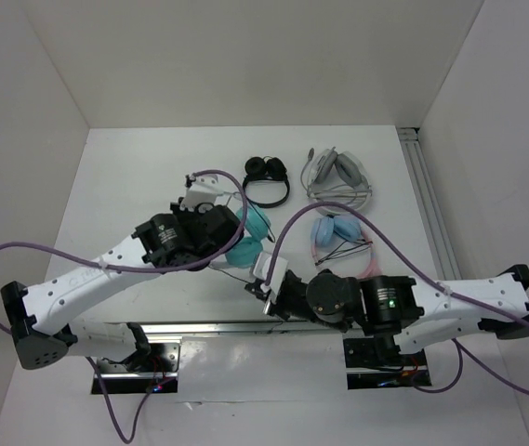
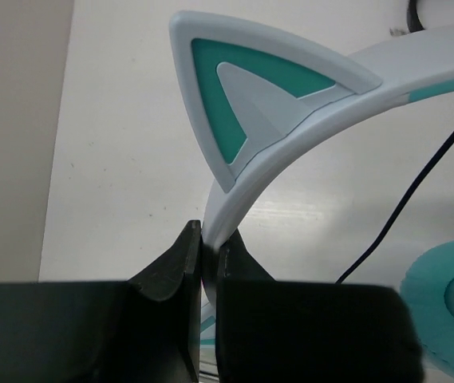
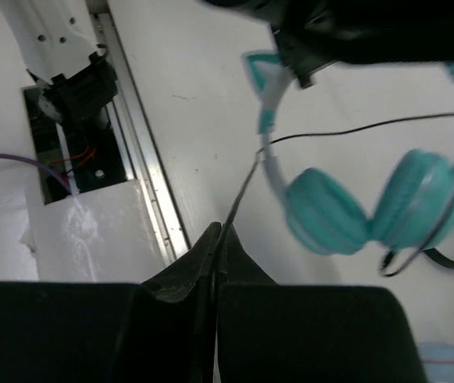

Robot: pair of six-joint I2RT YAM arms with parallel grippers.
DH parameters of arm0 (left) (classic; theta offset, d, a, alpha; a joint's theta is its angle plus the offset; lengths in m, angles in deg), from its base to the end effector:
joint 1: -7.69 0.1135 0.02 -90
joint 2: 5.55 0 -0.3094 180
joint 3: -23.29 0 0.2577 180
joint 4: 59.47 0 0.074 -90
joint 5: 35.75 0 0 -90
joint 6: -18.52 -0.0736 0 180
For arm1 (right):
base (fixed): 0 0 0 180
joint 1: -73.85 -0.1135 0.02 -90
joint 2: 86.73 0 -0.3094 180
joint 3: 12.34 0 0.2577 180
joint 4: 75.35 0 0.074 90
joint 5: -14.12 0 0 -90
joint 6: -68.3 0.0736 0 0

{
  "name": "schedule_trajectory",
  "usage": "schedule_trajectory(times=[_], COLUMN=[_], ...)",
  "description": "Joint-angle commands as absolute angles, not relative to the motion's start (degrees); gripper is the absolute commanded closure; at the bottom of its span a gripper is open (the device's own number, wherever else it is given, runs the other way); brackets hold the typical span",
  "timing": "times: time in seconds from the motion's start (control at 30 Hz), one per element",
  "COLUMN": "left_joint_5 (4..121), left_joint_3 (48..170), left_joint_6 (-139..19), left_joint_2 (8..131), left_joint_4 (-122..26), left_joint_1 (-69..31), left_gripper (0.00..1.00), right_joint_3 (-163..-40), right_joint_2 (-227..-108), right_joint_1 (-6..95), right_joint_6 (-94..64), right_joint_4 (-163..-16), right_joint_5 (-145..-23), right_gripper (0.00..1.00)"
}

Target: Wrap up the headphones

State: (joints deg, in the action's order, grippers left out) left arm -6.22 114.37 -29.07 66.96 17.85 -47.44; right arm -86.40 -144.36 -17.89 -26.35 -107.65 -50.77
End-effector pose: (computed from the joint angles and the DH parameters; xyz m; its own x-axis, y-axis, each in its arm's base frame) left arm 0.1832 -0.1509 0.3964 -0.4596 0.0781 -0.8847 -0.2216 0.9545 0.1993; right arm 0.0240 0.2377 0.4093 0.0827 -0.3033 -0.9493 -0.9138 0.3571 -0.1936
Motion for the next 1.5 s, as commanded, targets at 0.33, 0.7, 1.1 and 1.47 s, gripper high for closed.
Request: schedule_trajectory(times=[0.33, 0.7, 1.1, 1.47], left_joint_5=[17.82, 37.71, 48.53, 40.12], left_joint_3=[108.64, 109.87, 111.80, 119.80], left_joint_6=[-39.04, -50.38, -55.13, -49.96], left_joint_2=[61.52, 47.37, 44.29, 40.86], left_joint_4=[18.25, 15.34, 12.89, 10.59], left_joint_1=[-60.42, -60.42, -60.42, -60.42], left_gripper=[1.00, 1.00, 1.00, 1.00], right_joint_3=[-98.65, -96.21, -91.02, -86.37], right_joint_2=[-144.21, -142.28, -138.77, -141.14], right_joint_1=[-18.61, -18.61, -15.47, 2.38], right_joint_6=[-30.05, -34.35, -37.00, -33.04], right_joint_4=[-126.86, -124.34, -115.63, -107.90], right_joint_5=[-27.73, -16.11, -18.29, -37.63], right_gripper=[1.00, 0.98, 0.95, 0.97])
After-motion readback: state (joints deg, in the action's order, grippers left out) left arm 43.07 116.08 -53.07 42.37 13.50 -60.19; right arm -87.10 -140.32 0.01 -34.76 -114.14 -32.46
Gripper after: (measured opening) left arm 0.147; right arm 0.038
